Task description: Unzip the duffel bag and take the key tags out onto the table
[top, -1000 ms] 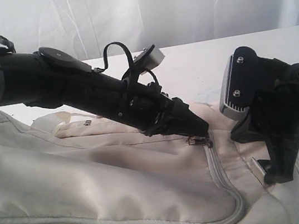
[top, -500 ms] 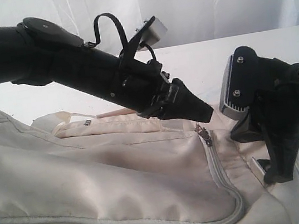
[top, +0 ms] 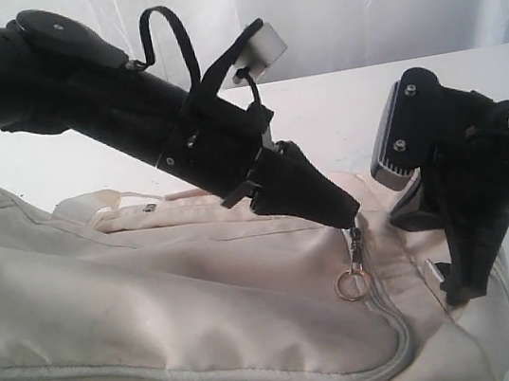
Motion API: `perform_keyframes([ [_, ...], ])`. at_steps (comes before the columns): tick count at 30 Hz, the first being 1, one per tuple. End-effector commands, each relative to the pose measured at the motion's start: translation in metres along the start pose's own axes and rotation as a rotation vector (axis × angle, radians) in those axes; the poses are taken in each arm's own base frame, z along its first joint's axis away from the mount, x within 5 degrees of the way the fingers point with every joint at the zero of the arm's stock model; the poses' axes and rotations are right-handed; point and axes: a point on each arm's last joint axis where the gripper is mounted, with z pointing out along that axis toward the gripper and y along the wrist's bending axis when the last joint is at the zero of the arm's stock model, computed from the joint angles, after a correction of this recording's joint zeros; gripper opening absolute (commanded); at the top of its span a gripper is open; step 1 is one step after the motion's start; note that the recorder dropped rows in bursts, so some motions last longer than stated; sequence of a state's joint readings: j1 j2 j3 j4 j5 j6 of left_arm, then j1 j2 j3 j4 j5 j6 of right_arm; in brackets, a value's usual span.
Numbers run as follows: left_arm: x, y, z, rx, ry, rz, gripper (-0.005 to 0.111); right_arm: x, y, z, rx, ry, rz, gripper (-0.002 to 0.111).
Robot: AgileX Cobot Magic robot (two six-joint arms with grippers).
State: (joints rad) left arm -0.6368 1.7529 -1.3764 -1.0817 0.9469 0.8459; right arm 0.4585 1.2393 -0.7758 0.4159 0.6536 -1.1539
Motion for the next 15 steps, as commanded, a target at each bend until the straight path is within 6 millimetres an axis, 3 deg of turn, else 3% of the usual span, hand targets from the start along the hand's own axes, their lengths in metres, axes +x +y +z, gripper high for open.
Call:
perform_keyframes([
  [1, 0.006, -0.002, 0.000, -0.002, 0.041, 0.010, 0.000, 0.000, -0.002, -0.002, 0.026, -0.003, -0.008, 0.000],
  [8, 0.028, 0.005, 0.007, -0.009, 0.116, -0.002, 0.005, -0.007, -0.008, -0.005, 0.102, -0.078, 0.040, 0.000],
  [15, 0.033, 0.016, 0.011, -0.079, 0.082, -0.031, 0.048, -0.010, -0.011, -0.011, 0.150, -0.119, 0.052, 0.000],
])
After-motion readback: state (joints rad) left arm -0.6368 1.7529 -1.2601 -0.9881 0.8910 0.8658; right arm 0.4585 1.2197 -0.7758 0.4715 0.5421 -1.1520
